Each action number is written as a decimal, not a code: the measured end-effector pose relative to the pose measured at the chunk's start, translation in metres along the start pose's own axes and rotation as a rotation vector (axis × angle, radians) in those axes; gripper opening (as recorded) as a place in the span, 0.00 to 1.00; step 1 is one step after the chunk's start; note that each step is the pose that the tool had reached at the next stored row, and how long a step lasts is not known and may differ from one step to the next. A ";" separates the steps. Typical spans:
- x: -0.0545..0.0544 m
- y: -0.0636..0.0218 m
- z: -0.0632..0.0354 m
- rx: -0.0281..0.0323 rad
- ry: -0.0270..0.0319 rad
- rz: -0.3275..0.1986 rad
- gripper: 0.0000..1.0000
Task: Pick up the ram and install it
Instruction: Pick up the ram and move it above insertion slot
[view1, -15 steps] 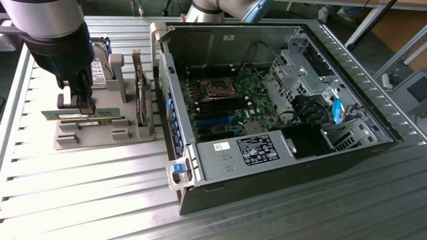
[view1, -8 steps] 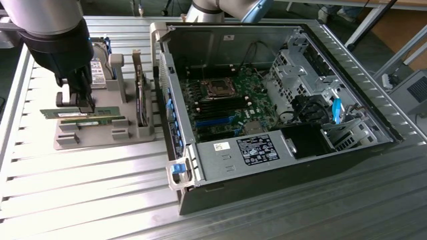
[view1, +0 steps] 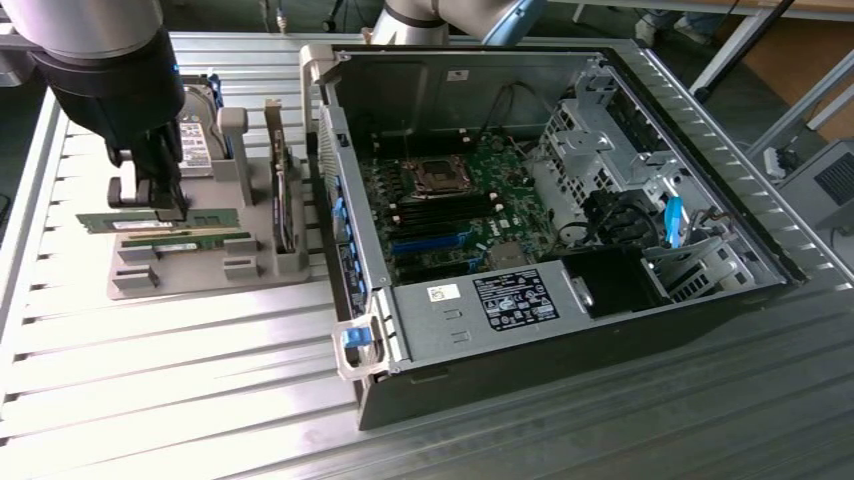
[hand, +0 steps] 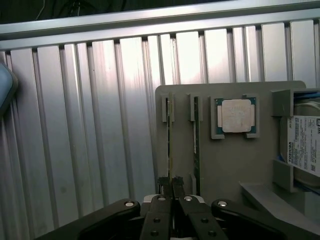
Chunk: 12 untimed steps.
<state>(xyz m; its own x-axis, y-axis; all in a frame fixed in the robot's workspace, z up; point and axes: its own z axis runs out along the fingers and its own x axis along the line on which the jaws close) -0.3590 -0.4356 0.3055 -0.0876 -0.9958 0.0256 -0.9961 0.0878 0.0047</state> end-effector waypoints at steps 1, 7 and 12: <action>0.000 0.0000 -0.0005 -0.0001 0.0001 0.000 0.11; 0.000 0.0000 -0.0033 -0.0001 0.0001 0.000 0.11; 0.000 0.0000 -0.0044 -0.0001 0.0001 0.000 0.11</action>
<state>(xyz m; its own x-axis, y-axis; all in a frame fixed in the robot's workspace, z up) -0.3591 -0.4356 0.3099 -0.0876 -0.9958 0.0257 -0.9961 0.0877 0.0048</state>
